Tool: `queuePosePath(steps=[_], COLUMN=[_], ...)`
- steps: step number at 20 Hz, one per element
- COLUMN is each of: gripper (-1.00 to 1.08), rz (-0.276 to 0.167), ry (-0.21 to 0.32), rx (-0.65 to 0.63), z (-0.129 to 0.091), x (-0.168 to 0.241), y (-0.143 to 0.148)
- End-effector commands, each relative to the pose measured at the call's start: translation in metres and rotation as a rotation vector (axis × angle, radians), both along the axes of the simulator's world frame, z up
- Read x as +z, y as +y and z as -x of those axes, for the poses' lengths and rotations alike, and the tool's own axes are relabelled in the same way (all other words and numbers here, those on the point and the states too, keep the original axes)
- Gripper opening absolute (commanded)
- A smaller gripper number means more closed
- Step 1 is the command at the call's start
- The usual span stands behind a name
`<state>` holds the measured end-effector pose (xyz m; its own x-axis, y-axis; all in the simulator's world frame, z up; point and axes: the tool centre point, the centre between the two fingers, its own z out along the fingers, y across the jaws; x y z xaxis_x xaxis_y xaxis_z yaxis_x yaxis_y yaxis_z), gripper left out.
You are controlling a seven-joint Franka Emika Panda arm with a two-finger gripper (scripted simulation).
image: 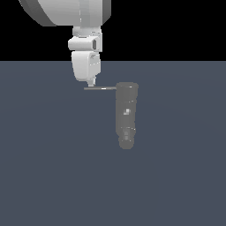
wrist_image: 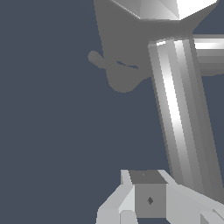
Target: Turn on the faucet by rotating a designated handle.
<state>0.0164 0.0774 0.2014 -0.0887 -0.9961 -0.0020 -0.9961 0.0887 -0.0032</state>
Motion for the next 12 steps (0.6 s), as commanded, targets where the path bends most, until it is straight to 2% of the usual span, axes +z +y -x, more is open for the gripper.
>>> queuePosePath(steps=[1,12], gripper=[-1.0,-1.0], rz=[0.002,0.002], ry=[0.003,0.003], rx=[-0.002,-0.002], z=[0.009,0.043], x=[0.0,0.0], y=[-0.001,0.001])
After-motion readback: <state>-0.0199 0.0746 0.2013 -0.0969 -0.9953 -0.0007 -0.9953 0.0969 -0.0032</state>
